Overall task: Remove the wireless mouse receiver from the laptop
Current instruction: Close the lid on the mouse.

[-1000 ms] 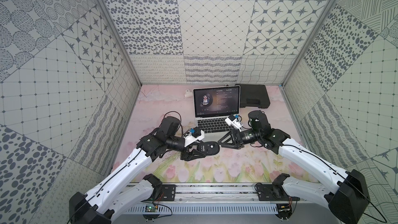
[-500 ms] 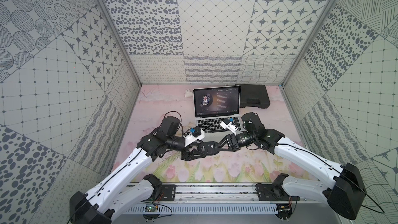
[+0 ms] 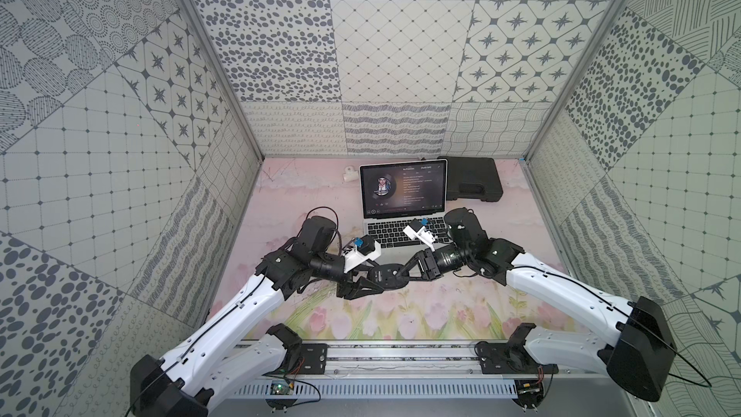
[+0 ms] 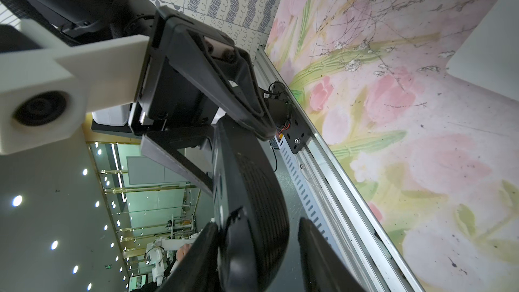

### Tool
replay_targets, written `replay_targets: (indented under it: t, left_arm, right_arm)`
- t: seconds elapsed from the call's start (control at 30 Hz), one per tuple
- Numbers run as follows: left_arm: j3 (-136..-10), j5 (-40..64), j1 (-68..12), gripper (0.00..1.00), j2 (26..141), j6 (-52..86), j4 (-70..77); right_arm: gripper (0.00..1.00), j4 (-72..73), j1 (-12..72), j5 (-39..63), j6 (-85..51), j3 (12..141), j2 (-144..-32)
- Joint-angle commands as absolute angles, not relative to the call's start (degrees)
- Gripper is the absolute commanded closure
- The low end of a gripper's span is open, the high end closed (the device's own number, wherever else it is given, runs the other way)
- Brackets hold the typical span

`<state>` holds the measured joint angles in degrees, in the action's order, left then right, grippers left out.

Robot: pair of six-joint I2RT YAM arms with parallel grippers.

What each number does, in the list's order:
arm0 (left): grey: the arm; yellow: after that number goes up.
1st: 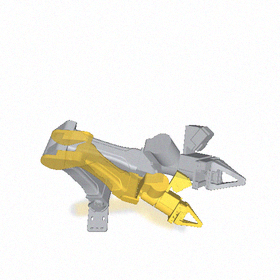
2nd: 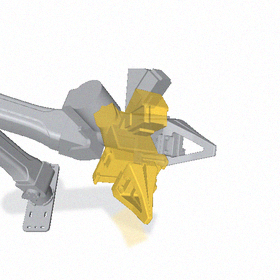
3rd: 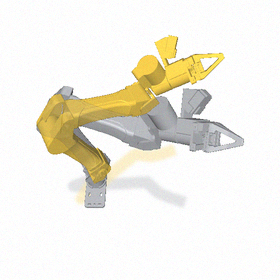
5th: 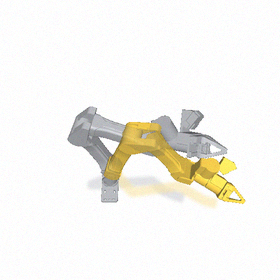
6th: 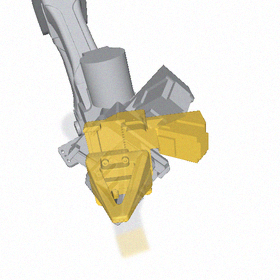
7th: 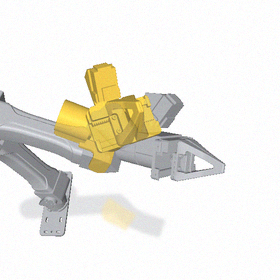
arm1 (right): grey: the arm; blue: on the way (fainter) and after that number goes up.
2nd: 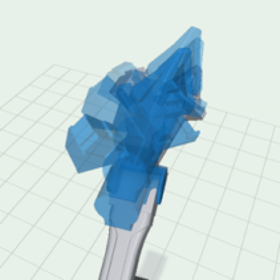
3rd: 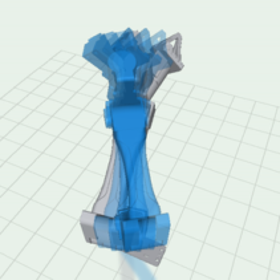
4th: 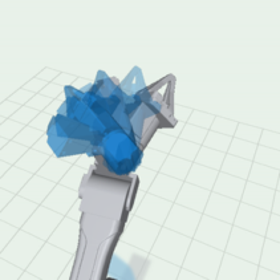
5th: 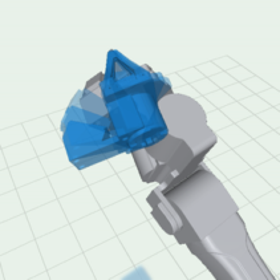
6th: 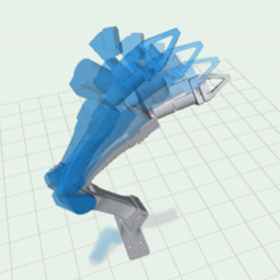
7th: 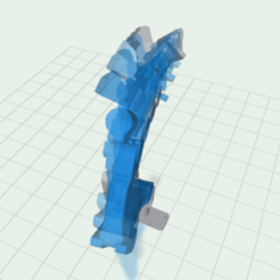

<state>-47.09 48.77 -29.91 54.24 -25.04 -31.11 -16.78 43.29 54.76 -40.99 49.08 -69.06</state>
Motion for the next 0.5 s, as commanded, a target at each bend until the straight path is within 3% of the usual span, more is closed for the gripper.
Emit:
replay_targets:
  t: [0.0,0.3,0.47]
  left_arm:
    - [-48.05,51.89,-28.74,1.0,54.23,-24.09,-28.13]
    - [-47.99,51.69,-28.89,1.0,54.06,-23.49,-27.69]
    - [-48.02,51.85,-28.82,1.0,54.09,-23.19,-27.34]
  right_arm:
    - [0.51,-14.01,44.43,53.9,-41.13,50.44,-70.78]
    - [0.6,-10.46,46.95,52.75,-42.65,50.34,-73.45]
    - [0.6,-8.74,46.97,52.9,-43.66,50.29,-73.97]
